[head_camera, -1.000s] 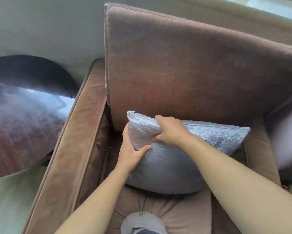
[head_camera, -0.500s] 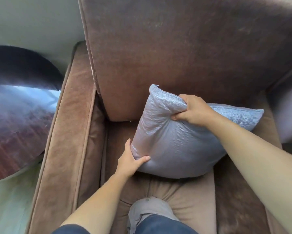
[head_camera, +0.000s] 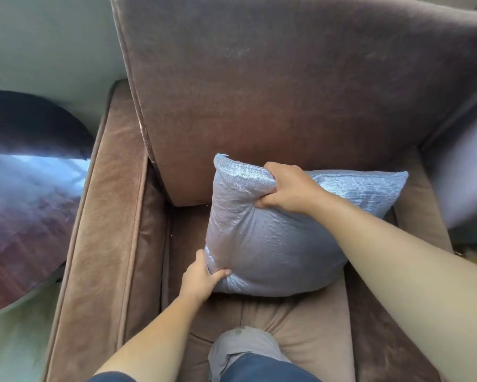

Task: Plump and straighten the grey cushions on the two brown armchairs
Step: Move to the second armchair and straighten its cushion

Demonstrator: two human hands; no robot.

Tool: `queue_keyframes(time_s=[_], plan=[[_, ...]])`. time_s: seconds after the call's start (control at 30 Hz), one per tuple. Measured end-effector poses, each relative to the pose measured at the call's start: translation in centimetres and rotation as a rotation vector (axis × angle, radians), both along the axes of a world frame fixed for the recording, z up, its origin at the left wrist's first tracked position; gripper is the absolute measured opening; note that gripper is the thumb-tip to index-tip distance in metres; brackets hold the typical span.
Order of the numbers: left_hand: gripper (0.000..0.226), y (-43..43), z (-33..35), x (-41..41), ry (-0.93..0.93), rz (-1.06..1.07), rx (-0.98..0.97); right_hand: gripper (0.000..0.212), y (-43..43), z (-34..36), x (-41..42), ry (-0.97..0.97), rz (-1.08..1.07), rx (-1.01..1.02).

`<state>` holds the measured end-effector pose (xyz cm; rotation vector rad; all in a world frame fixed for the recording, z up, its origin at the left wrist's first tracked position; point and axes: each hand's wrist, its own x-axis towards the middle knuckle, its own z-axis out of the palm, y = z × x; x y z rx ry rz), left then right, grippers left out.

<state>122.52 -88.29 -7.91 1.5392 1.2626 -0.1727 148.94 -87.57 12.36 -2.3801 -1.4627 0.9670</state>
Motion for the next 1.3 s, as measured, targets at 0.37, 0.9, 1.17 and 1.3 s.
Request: queue_keyframes(time_s=[0.37,0.9,1.17,1.3], plan=[[0.117,5.7,9.7,3.4,-0.280,0.055,0.569,0.078,-3.5,-1.0,-0.4,-0.358,0.119,0.121],[0.076,3.2,18.7,28.5,-0.274,-0.854,0.591,0.118,-15.4,-2.6,6.7,-0.398,-0.735,0.121],[0.075,-2.4,17.5,33.0,-0.070,-0.972,0.867,0.092,-20.2,-4.6,6.8,-0.021,-0.929,0.115],[0.063,-0.3,17.4,29.5,-0.196,-0.921,0.817,0.100,-20.0,-3.9,7.1,0.204,-0.873,0.153]])
